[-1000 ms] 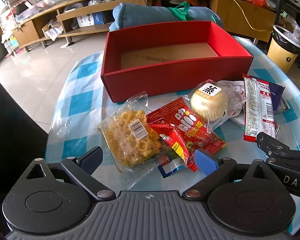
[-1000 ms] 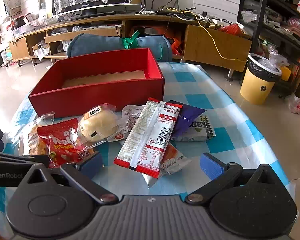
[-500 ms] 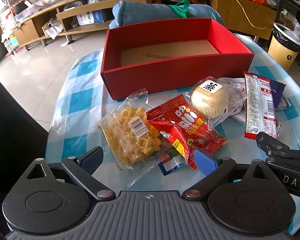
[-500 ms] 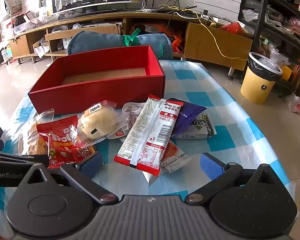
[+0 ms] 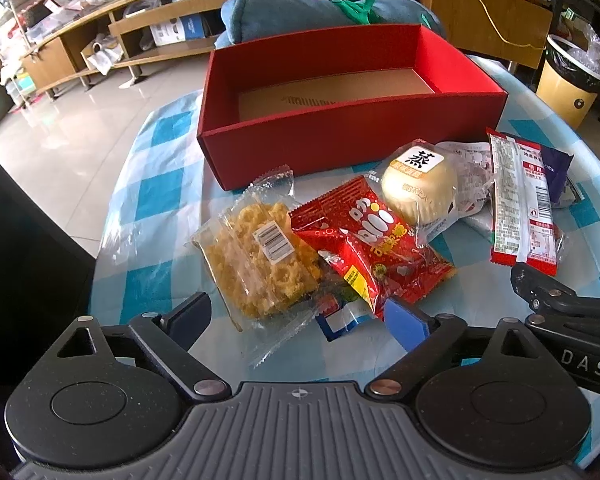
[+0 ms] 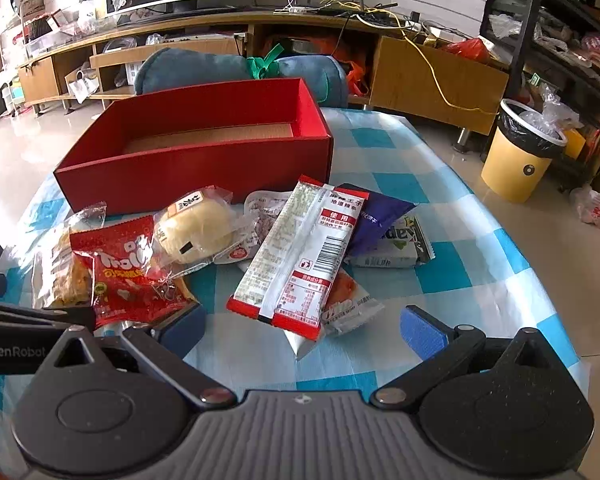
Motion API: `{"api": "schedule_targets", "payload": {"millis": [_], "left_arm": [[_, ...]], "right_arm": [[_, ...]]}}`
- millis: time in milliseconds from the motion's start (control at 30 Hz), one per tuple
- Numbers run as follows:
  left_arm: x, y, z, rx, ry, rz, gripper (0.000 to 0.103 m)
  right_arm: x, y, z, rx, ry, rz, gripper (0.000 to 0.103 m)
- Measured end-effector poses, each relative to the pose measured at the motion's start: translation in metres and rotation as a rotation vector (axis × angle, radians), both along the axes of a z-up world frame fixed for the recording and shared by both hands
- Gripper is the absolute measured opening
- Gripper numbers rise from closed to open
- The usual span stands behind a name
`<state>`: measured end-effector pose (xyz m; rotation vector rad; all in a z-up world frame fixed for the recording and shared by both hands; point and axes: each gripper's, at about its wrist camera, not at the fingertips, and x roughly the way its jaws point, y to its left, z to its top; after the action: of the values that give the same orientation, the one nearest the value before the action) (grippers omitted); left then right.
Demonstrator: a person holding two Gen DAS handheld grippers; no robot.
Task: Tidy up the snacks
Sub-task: 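Move both grippers toward the snack pile in front of the red box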
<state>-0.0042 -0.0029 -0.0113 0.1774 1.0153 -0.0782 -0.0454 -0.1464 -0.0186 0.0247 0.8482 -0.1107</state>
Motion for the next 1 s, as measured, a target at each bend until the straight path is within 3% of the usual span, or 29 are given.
{"api": "schedule_targets", "payload": {"millis": [1000], "left_arm": [[-0.006, -0.007, -0.012, 0.043, 0.071, -0.019, 0.09]], "right_arm": [[-0.001, 0.004, -0.013, -0.013, 0.119, 0.021, 0.099]]}}
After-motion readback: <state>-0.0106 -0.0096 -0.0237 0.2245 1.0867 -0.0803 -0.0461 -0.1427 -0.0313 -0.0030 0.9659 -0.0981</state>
